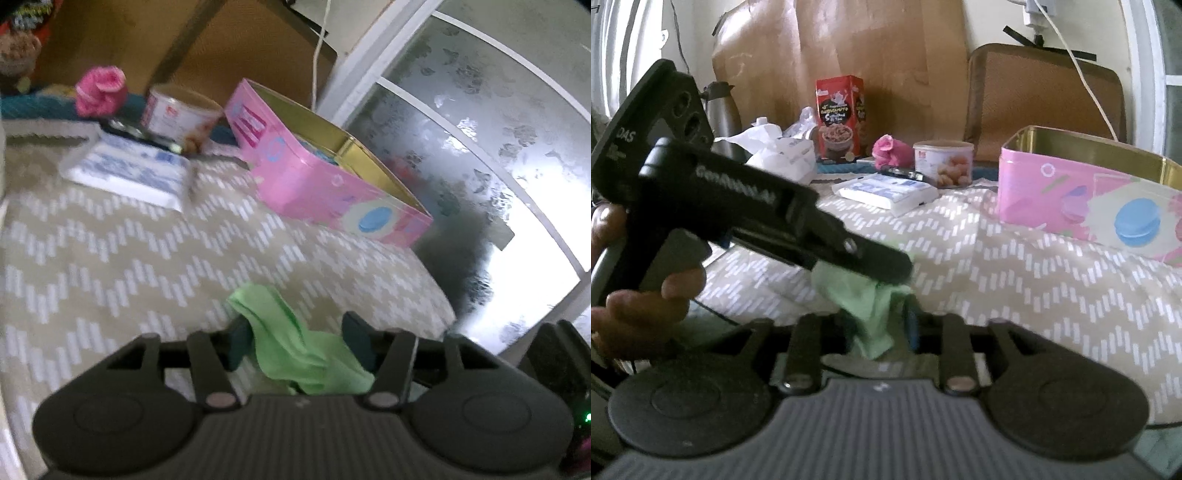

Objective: Organize soft objects
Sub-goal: 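Lift the green cloth with the left gripper and carry it toward the pink tin, then lower the green cloth into the pink tin and open the left gripper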

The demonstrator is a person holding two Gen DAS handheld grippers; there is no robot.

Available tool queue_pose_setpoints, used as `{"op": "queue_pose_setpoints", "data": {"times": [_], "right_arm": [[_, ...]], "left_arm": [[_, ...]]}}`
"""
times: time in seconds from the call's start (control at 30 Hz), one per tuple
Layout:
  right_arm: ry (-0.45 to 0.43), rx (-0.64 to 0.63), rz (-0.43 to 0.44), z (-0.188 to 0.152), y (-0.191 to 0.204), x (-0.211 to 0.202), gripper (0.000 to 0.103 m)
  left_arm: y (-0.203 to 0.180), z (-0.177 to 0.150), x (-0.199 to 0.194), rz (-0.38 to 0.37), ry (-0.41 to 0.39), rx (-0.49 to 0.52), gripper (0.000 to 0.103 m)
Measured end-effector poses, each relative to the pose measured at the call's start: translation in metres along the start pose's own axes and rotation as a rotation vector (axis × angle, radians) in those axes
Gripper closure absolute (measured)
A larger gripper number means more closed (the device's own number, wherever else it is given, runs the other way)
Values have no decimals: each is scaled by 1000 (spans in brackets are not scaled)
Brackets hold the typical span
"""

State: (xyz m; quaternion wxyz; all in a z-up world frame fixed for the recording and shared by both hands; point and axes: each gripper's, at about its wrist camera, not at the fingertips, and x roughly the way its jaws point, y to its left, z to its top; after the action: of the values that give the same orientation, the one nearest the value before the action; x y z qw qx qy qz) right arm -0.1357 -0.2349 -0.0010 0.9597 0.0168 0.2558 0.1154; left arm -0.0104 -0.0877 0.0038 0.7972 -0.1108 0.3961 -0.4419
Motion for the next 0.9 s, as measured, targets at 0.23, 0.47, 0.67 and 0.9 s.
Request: {"op": "queue_pose_setpoints", "data": {"times": [0.23, 0.47, 0.67, 0.9], "right_arm": [[-19, -3, 27, -5, -3, -3, 89], [-48, 44, 0, -11, -12, -11, 91], [-81, 96, -43, -13, -29, -17, 91], [-193, 102, -115, 13, -59, -28, 91]], "left_arm": [[-13, -6, 13, -31, 43, 27, 78], [-27, 0, 31, -48, 76, 45, 79], [-45, 17, 55, -59, 104, 102, 79], [-82, 83, 70, -98, 35, 205, 78]]}}
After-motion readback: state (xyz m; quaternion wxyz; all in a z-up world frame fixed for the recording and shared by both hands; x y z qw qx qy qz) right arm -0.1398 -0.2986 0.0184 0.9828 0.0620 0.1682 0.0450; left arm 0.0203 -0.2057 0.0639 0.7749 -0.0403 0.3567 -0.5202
